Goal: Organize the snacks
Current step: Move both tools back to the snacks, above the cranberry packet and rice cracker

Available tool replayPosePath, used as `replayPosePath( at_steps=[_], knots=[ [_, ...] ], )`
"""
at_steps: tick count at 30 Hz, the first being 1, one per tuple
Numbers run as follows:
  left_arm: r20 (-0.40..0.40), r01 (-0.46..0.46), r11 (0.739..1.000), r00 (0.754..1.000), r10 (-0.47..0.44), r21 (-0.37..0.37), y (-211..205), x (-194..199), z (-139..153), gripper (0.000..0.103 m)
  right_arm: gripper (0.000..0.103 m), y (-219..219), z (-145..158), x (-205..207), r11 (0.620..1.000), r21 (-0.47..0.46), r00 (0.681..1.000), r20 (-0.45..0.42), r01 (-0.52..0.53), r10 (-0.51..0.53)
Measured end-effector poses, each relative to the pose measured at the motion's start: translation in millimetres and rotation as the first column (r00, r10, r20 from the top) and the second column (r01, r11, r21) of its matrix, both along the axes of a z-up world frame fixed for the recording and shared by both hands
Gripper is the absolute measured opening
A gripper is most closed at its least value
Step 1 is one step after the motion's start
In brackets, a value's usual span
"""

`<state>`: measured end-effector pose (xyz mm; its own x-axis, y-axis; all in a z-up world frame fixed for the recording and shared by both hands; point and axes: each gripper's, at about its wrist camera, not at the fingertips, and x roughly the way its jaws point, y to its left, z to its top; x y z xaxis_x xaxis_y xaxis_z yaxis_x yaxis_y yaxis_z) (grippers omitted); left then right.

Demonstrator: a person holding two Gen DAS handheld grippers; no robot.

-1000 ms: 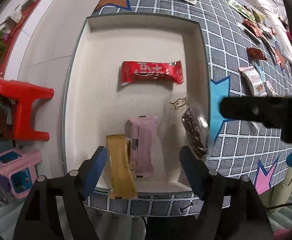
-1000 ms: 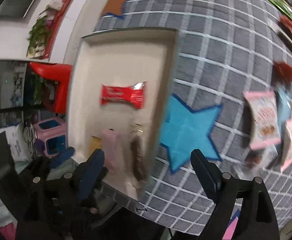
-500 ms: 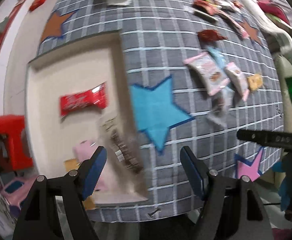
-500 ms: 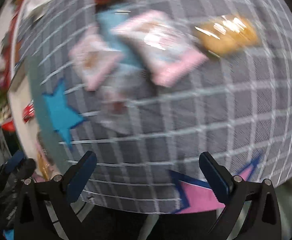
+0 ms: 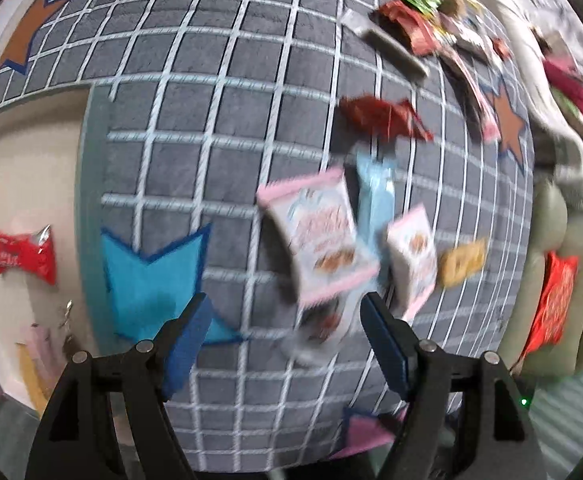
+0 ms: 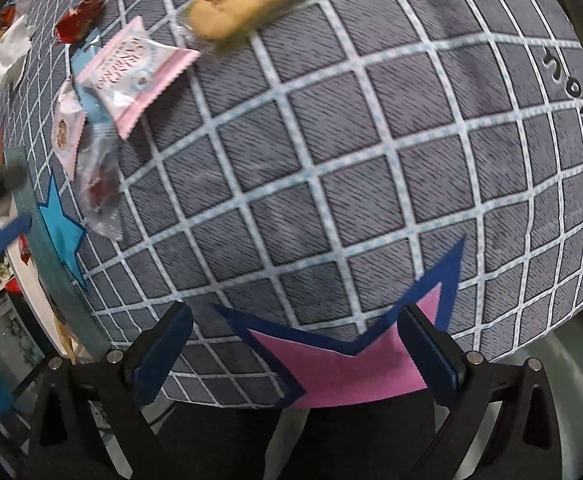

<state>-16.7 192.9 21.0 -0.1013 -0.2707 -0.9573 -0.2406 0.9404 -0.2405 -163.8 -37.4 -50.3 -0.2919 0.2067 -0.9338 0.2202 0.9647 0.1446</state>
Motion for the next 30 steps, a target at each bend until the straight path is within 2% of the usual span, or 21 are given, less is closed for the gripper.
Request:
replayPosePath(
  at_steps=[5, 12, 16, 20, 23, 26, 30],
  knots=[
    [0.006, -0.038, 0.997, 0.999, 0.038, 0.061, -9.9, 24.4, -14.7, 0.080, 0.103, -22.7, -2.3, -5.6, 1.000, -0.014, 1.000, -0.008, 0.008, -0.008],
    [-0.014, 0.025, 0.986, 1.000, -0.023, 0.167, -23.2, 30.5, -32.5, 0.080, 0.103, -75.2, -2.5, -4.6, 1.000, -0.019, 1.000, -0.007, 0.010, -0.010],
    [-0.042, 0.072, 0.972, 0.997, -0.064, 0.222, -15.8, 18.5, -42.4, 0.080, 0.103, -110.2, 5.2, 26.6, 0.999, -0.014, 0.999, 0.009, 0.031, -0.031],
    [-0.015, 0.110, 0.965, 0.994, -0.109, 0.237, -13.7, 9.8, -40.4, 0.080, 0.103, -117.5, 7.5, 61.0, 0.996, -0.029, 0.996, 0.047, 0.079, -0.078],
    [0.019, 0.194, 0.942, 0.978, -0.207, 0.273, -31.9, 13.7, -38.9, 0.080, 0.103, -127.0, 10.3, 90.6, 0.989, -0.035, 0.986, 0.089, 0.146, -0.143],
    [0.043, 0.252, 0.922, 0.960, -0.277, 0.294, -52.6, 15.5, -39.4, 0.081, 0.103, -139.5, 11.9, 120.5, 0.969, -0.028, 0.963, 0.124, 0.245, -0.240],
    [0.067, 0.276, 0.917, 0.950, -0.306, 0.288, -61.4, 17.6, -37.6, 0.084, 0.103, -147.4, 6.3, 148.5, 0.957, -0.051, 0.950, 0.145, 0.285, -0.275]
  ],
)
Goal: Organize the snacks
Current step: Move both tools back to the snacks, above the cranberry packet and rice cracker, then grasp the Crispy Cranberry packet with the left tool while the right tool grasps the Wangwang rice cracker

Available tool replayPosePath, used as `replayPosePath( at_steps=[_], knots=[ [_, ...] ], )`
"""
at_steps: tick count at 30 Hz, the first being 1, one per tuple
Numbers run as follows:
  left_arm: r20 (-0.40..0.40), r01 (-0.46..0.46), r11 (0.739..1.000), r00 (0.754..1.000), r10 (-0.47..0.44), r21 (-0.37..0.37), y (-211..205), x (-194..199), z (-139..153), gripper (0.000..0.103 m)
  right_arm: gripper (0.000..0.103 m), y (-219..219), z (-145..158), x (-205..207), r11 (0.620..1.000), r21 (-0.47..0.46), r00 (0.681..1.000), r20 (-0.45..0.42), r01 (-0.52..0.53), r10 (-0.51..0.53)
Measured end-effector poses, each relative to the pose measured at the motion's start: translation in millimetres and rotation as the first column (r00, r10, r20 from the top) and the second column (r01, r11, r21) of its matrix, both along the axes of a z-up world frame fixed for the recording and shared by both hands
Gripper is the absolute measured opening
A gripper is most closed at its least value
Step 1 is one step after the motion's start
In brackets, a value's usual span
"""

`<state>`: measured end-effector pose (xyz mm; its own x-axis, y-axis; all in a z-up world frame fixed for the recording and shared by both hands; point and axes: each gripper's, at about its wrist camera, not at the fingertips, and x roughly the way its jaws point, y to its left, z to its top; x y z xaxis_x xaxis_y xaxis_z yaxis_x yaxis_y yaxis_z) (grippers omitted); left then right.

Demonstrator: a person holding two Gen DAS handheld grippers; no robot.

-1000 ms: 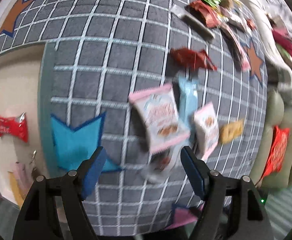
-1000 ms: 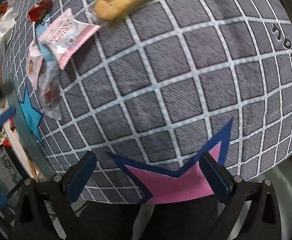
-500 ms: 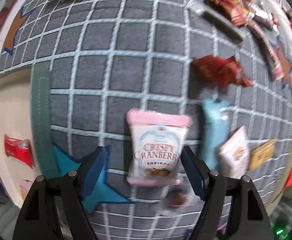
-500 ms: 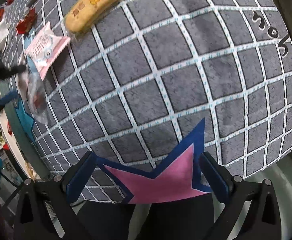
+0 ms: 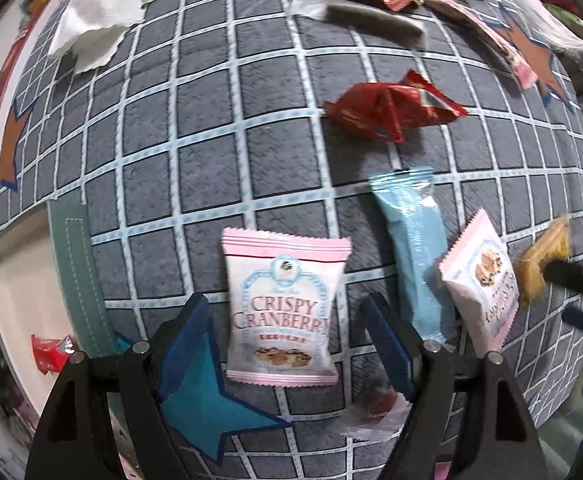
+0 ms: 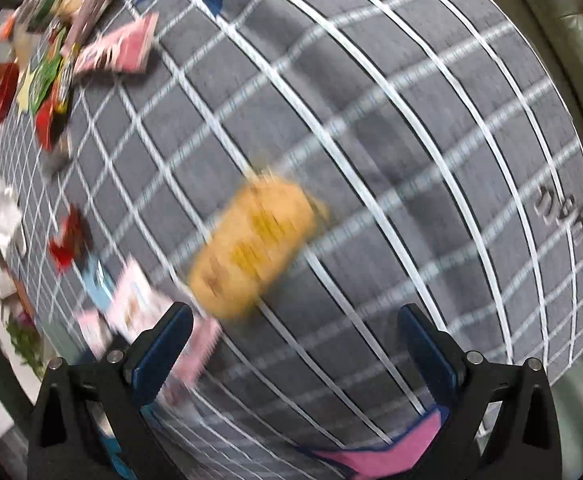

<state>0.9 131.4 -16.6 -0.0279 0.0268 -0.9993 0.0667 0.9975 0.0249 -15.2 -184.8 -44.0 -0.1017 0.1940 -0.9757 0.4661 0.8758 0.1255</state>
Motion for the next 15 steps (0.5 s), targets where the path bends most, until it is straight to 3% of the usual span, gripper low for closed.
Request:
replayPosePath(
  at_steps=[7, 10, 11, 14, 15],
  knots=[
    [0.008, 0.002, 1.000, 1.000, -0.002, -0.017, -1.0, -7.7, -6.9, 0.091, 0.102, -3.5, -2.6, 33.4, 0.992, -0.103, 0.997, -0.002, -0.076, 0.076],
    [0.006, 0.011, 1.000, 1.000, -0.011, -0.023, 10.3, -10.3, -8.6, 0.089, 0.087, 4.2, 1.0, 38.8, 0.980, -0.159, 0.993, -0.002, -0.118, 0.119],
    [0.009, 0.028, 0.999, 1.000, -0.028, -0.029, 11.1, -10.5, -9.8, 0.087, 0.077, 13.7, 1.4, 38.5, 0.977, -0.174, 0.992, 0.000, -0.121, 0.123],
    [0.027, 0.082, 0.996, 0.996, -0.081, -0.037, 13.8, -8.7, -2.6, 0.065, 0.051, 26.0, 5.5, 31.0, 0.965, -0.181, 0.981, 0.005, -0.191, 0.195],
    [0.034, 0.096, 0.995, 0.995, -0.095, -0.037, 10.6, -10.0, -0.2, 0.048, 0.044, 26.6, 5.7, 30.4, 0.964, -0.177, 0.979, 0.006, -0.199, 0.203]
  ],
)
